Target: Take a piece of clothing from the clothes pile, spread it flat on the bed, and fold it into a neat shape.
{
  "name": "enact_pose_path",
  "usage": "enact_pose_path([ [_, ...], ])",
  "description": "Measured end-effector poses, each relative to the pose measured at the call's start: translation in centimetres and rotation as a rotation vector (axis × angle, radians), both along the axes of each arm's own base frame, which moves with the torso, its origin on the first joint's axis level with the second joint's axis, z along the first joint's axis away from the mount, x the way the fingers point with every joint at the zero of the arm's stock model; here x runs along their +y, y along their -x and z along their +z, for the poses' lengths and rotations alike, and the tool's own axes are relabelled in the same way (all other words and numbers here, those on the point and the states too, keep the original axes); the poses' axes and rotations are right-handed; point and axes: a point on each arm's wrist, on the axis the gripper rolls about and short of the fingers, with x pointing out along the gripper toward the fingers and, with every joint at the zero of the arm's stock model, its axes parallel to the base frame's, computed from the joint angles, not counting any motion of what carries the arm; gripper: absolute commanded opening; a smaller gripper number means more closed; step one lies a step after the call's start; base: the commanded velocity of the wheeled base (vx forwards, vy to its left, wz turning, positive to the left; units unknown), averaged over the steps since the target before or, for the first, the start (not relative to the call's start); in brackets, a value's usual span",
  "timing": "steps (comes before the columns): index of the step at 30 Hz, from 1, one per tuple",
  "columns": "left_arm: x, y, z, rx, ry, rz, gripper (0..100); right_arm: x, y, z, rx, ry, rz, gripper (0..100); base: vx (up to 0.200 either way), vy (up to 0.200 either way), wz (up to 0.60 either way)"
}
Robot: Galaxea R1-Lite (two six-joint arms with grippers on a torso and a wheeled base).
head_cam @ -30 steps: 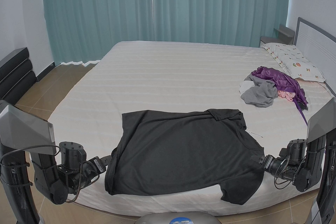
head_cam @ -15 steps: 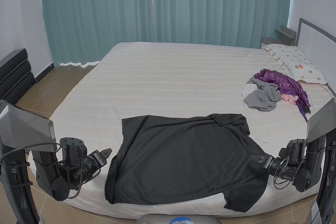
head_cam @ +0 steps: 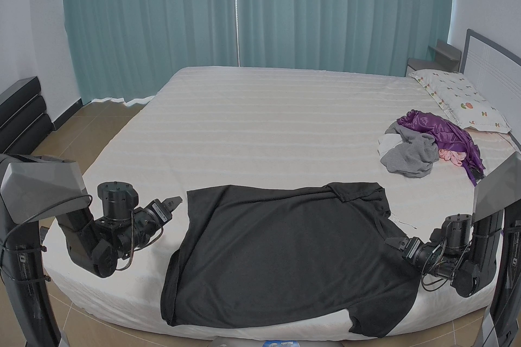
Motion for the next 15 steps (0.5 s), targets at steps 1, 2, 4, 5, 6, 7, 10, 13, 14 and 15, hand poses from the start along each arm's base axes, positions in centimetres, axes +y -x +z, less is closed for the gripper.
enact_pose_path([
  [1,0.0,-0.7,0.1,-0.002,0.001,0.001,100,0.0,0.0,0.0,-0.002,-0.002,0.0,100,0.0,0.0,0.0],
  [2,0.0,-1.6,0.2,-0.005,0.003,0.002,100,0.0,-0.1,0.0,-0.002,-0.003,0.0,100,0.0,0.0,0.0],
  [4,0.0,-3.1,0.5,-0.015,0.006,0.005,100,0.1,-0.2,0.0,-0.005,-0.005,0.001,100,0.0,0.0,0.0],
  [5,-0.1,-4.0,0.6,-0.021,0.008,0.004,100,0.1,-0.2,0.0,-0.006,-0.007,0.0,100,0.0,0.0,0.0],
  [6,-0.2,-5.0,0.7,-0.028,0.01,0.003,100,0.1,-0.3,0.0,-0.008,-0.009,-0.001,100,0.0,0.0,0.0],
  [7,-0.2,-5.9,0.8,-0.035,0.012,0.001,100,0.1,-0.4,0.0,-0.009,-0.011,-0.003,100,0.0,0.0,0.0],
  [10,-0.6,-8.2,0.7,-0.043,0.017,-0.01,100,0.2,-0.5,0.0,-0.013,-0.019,-0.007,100,0.0,0.0,0.0],
  [13,-0.9,-10.5,0.2,-0.051,0.022,-0.021,100,0.1,-0.7,-0.1,-0.013,-0.027,-0.014,100,0.0,0.0,0.0],
  [14,-1.0,-11.2,-0.2,-0.051,0.024,-0.024,100,0.1,-0.7,-0.1,-0.012,-0.03,-0.016,100,0.0,0.0,0.0],
  [15,-1.1,-11.8,-0.6,-0.052,0.024,-0.027,100,0.1,-0.8,-0.1,-0.012,-0.032,-0.018,100,0.0,0.0,0.0],
])
